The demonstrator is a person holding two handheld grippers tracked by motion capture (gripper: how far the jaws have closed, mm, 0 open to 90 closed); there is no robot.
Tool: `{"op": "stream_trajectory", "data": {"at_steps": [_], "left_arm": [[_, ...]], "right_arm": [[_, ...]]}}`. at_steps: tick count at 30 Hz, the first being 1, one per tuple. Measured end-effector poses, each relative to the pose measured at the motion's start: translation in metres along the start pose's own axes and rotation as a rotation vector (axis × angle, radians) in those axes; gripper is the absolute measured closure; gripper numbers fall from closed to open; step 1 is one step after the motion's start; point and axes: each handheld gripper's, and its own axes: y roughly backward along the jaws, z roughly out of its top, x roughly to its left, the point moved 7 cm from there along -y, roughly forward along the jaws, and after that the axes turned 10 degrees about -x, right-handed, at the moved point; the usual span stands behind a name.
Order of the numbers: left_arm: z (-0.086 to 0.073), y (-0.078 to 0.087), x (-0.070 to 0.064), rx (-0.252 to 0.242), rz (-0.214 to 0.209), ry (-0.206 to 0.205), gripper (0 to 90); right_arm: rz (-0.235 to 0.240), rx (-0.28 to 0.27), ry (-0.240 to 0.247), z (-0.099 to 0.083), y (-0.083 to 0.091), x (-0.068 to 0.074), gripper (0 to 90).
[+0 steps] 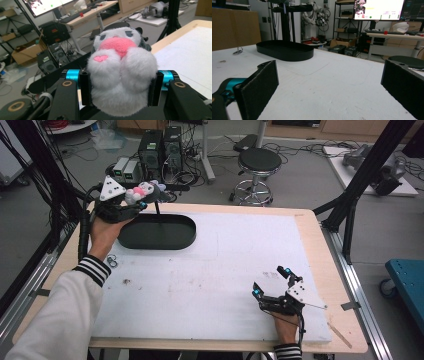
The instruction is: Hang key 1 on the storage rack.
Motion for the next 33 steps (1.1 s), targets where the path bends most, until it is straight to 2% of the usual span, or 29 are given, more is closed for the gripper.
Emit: {"op": "stream_trajectory", "data": {"at_steps": [3,8,13,26,33], "left_arm": [[0.0,-0.003,0.002,0.01,0.012,0.007,52.3],[0.007,-0.005,0.003,0.001,0.012,0.008,52.2],[0.013,-0.009,0.002,0.011,0.019,-0.011,52.3],[0.004,-0.02,0.005,0.051,0.037,-0.018,52.3],[0.006,-0.026,0.003,0.039,0.039,-0.015,52.3]], "right_arm": [[-0.002,0.004,0.008,-0.003,-0.001,0.0,0.5],[-0.003,0.019,0.008,-0.009,-0.002,0.001,0.6],[0.0,0.019,0.009,-0.009,-0.002,0.001,0.5],[-0.004,0.019,0.01,-0.009,-0.002,0.001,0.6],[-0.006,0.021,0.002,-0.009,-0.002,0.0,0.5]]}}
